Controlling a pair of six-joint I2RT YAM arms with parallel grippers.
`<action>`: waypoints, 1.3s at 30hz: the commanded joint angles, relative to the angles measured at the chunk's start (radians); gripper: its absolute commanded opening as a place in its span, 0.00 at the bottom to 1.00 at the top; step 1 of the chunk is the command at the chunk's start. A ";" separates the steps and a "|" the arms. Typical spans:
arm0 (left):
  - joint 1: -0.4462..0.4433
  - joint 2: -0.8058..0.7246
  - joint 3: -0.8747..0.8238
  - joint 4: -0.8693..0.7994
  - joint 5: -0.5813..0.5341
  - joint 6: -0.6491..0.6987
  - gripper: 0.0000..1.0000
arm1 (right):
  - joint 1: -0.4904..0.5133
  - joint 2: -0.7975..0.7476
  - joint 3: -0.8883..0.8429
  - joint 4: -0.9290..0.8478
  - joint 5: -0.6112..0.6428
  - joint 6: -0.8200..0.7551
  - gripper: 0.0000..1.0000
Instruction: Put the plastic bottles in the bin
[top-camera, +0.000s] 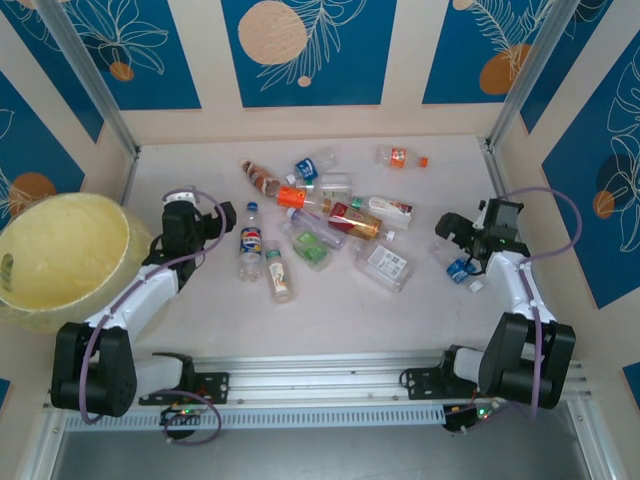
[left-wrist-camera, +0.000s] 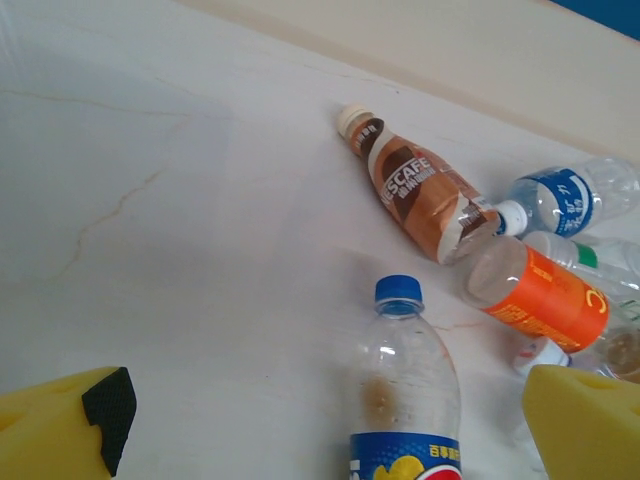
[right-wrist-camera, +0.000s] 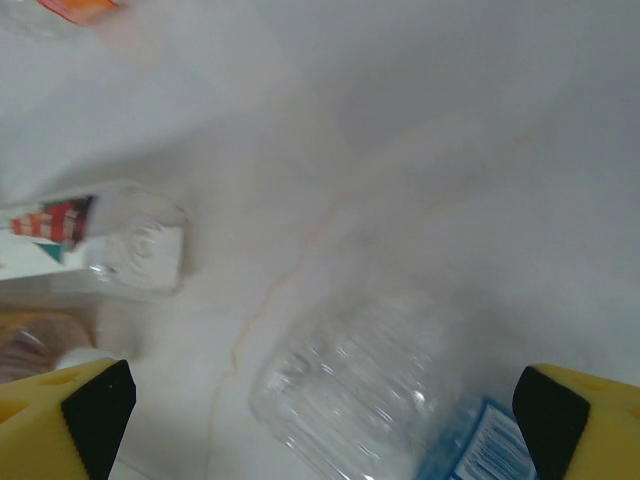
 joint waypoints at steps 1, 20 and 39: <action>-0.006 0.003 -0.007 0.018 0.021 -0.049 1.00 | 0.016 0.027 0.040 -0.116 -0.022 -0.002 0.99; 0.023 -0.005 -0.084 0.046 -0.117 -0.088 1.00 | 0.150 0.263 0.133 -0.217 0.207 -0.201 0.95; 0.049 -0.037 -0.110 -0.003 -0.121 -0.106 1.00 | 0.168 0.495 0.282 -0.284 0.125 -0.294 1.00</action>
